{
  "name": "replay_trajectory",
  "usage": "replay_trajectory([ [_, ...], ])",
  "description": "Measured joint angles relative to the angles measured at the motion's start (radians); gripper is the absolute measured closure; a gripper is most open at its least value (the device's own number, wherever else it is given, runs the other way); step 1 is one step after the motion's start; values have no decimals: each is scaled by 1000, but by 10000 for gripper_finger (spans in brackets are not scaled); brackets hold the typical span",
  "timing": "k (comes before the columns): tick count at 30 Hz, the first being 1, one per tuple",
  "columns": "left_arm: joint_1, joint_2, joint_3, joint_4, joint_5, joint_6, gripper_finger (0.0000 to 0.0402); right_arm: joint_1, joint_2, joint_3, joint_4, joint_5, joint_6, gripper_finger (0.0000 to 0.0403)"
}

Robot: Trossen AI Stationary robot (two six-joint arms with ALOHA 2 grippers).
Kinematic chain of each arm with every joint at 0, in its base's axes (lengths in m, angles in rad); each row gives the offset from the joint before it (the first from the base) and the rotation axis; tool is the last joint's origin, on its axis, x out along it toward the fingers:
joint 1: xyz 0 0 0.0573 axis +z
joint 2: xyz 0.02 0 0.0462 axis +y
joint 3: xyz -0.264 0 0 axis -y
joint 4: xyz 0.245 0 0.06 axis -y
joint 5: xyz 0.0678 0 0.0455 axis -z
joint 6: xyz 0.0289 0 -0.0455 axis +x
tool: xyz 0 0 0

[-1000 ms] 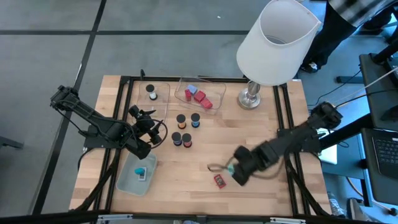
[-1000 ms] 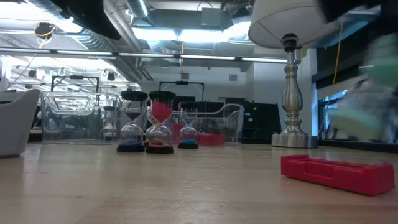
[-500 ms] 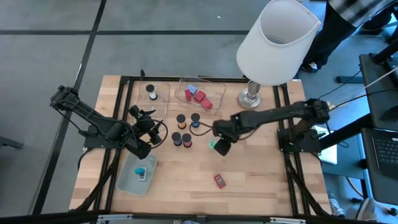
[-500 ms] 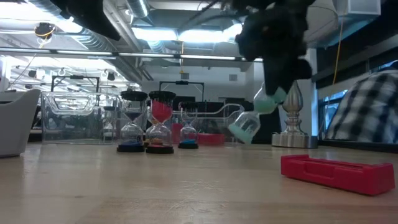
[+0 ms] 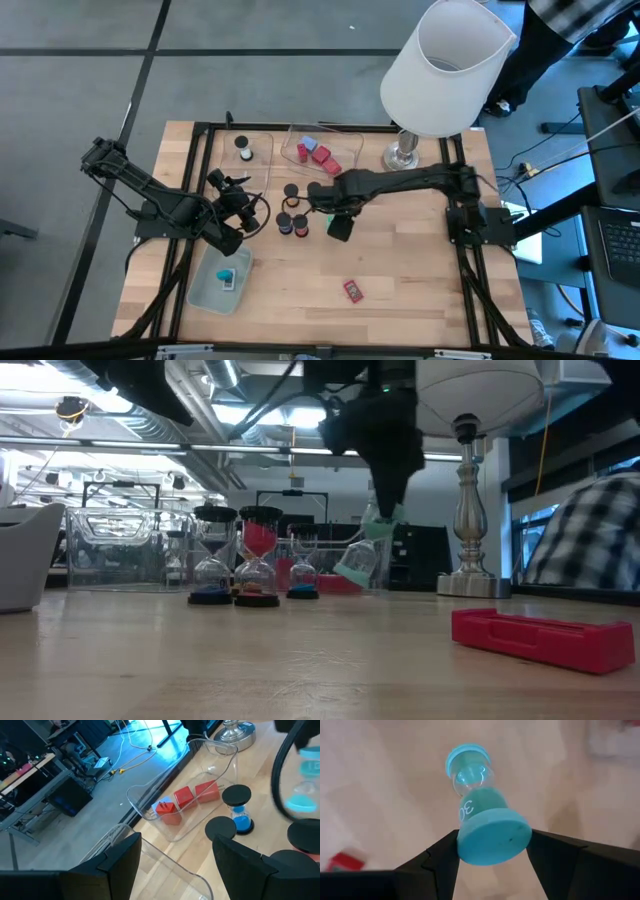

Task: Pick & Place Office items
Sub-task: Move the light blue hourglass from the bottom right to the center of the table

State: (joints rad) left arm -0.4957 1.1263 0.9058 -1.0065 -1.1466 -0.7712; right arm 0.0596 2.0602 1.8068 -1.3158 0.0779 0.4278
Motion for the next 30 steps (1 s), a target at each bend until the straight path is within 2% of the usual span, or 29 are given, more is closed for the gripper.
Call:
replay_trajectory([
  [6, 0, 0, 0, 0, 12, 0, 160, -2, 135, 163, -132, 57, -83, 197],
  [11, 0, 0, 0, 0, 13, 0, 160, -10, 195, 230, -159, 98, -147, 197],
  [23, 0, 0, 0, 0, 12, 0, 160, -45, 204, 247, -155, 124, -172, 195],
  [30, 0, 0, 0, 0, 12, 0, 160, -44, 203, 247, -149, 124, -175, 166],
])
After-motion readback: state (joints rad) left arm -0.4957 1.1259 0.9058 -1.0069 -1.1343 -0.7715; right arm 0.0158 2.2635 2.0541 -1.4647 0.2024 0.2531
